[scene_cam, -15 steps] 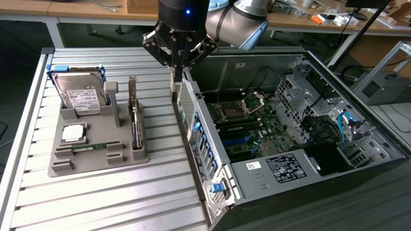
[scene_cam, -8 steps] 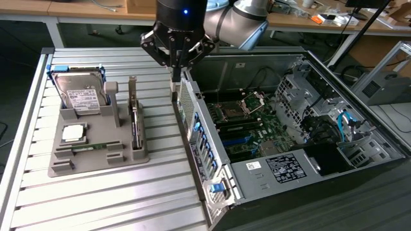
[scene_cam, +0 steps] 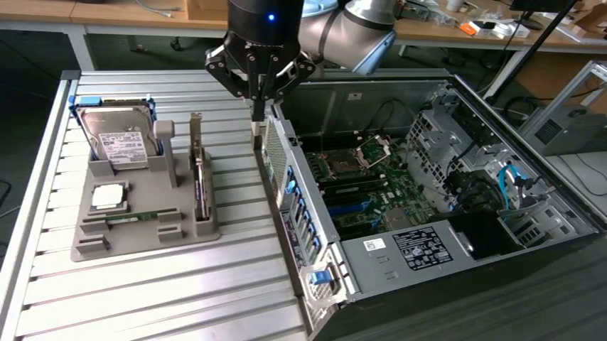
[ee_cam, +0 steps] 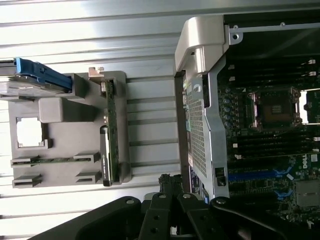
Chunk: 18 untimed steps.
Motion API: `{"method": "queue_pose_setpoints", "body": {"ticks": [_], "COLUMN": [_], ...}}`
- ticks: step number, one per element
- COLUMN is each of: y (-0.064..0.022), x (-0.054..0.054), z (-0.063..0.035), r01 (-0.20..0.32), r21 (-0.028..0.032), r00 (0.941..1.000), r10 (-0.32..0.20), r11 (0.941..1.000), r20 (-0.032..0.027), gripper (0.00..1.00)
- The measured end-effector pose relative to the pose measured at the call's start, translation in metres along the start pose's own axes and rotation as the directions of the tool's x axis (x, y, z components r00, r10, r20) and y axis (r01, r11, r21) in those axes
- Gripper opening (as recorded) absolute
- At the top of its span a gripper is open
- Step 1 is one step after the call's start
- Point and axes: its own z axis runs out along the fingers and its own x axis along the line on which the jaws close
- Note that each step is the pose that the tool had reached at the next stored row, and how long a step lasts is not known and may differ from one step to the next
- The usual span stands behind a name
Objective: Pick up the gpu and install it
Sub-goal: 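Reach for the gpu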
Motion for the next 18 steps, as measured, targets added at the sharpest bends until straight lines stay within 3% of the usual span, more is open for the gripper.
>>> {"method": "queue_pose_setpoints", "body": {"ticks": [18], "y": [-0.0005], "x": [0.0067], "z": [-0.0002], "r01": [0.0], "r21": [0.0001], "r00": [1.0], "r10": [0.0], "r11": [1.0], "r20": [0.0], "gripper": [0.11]}}
